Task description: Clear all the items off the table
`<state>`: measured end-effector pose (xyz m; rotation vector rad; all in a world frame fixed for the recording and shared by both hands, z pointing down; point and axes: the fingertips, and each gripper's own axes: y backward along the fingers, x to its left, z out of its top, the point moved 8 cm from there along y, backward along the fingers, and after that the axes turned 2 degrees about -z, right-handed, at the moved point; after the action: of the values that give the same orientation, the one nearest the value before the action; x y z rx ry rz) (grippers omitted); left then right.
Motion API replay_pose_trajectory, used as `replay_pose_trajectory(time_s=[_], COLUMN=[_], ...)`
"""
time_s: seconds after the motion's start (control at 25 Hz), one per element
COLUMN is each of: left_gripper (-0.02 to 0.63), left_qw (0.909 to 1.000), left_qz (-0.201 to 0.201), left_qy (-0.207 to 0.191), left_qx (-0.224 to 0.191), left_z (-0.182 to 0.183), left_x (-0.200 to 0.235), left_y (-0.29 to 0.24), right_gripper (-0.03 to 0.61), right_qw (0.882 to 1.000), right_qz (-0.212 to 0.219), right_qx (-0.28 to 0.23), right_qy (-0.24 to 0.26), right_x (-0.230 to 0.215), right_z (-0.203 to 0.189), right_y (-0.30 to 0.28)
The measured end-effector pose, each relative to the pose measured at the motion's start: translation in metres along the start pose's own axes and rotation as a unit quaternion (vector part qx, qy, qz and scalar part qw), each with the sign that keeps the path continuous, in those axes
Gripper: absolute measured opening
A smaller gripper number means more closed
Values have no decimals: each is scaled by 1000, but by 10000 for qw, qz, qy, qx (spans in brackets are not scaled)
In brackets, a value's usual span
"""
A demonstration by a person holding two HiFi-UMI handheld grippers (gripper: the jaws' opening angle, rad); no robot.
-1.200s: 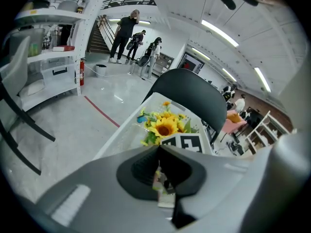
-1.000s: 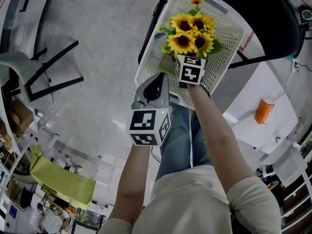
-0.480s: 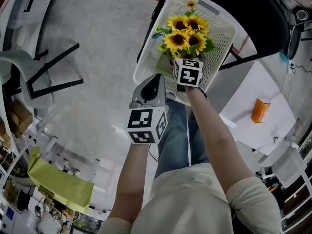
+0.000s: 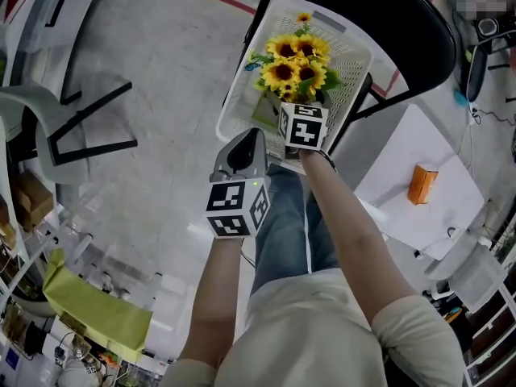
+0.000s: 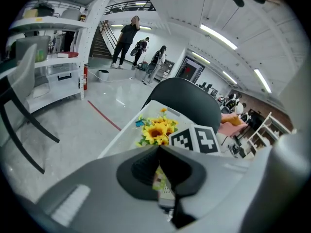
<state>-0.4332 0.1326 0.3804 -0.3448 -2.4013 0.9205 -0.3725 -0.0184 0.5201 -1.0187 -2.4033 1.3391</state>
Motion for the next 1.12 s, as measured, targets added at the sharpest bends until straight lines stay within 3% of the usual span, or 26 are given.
replay_pose_trajectory(time_s=[0.76,1.12], left_gripper=[9,9], left_qw=[9997,9993], left_qz=[50,-86], left_qy=[-225,-363], left_qx=[-52,8], left_z=[13,14], left_x=[-24,-39], left_y=[16,26], right_gripper=[516,251], right_qw=[9990,9976], right_qz=[258,300], right_qx=[-355,-583], right_qy=[22,241], right_x=[0,-13], right_z=[30,31], right_y=[92,152])
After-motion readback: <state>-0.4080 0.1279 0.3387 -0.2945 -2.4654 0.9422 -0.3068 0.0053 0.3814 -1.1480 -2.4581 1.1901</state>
